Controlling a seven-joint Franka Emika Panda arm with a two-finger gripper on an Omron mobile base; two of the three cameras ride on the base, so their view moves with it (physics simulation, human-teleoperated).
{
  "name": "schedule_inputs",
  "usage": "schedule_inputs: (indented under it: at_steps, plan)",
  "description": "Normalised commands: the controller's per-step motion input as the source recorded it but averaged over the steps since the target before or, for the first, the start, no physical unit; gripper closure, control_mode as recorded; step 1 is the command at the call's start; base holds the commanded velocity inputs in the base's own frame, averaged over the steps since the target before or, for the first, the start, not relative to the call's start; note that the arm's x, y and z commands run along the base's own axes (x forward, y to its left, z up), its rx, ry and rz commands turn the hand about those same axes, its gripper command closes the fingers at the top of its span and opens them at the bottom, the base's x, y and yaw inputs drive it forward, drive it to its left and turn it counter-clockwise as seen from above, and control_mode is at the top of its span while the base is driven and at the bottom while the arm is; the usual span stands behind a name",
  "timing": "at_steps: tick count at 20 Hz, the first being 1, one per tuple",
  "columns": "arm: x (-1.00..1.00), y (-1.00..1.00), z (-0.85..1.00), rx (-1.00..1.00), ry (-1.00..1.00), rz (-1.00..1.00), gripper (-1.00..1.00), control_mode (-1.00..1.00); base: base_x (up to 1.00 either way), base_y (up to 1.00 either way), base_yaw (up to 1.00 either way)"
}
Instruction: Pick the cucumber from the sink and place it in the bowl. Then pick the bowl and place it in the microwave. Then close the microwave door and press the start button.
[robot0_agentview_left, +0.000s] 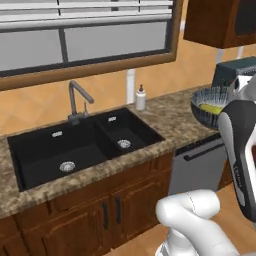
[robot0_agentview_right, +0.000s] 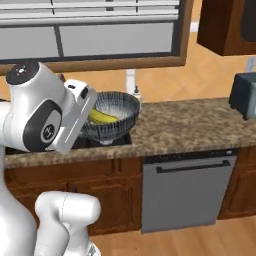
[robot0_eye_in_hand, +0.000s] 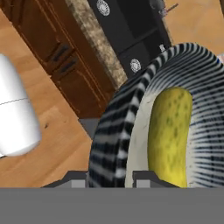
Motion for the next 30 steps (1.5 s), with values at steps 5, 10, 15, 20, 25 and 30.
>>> schedule_inputs:
  at_steps: [5, 10, 15, 20, 25, 30]
  plan:
    - [0.00, 0.00, 0.00, 0.00, 0.00, 0.00, 1.00, 1.00, 0.00, -0.05, -0.90]
    - [0.00, 0.00, 0.00, 0.00, 0.00, 0.00, 1.00, 1.00, 0.00, -0.23, -0.86]
    - [0.00, 0.00, 0.00, 0.00, 0.00, 0.00, 1.00, 1.00, 0.04, -0.47, -0.78]
    - [0.00, 0.00, 0.00, 0.00, 0.00, 0.00, 1.00, 1.00, 0.64, -0.91, -0.47]
    - [0.00, 0.00, 0.00, 0.00, 0.00, 0.00, 1.00, 1.00, 1.00, -1.00, -0.19]
    - [0.00, 0.00, 0.00, 0.00, 0.00, 0.00, 1.00, 1.00, 1.00, -1.00, -0.19]
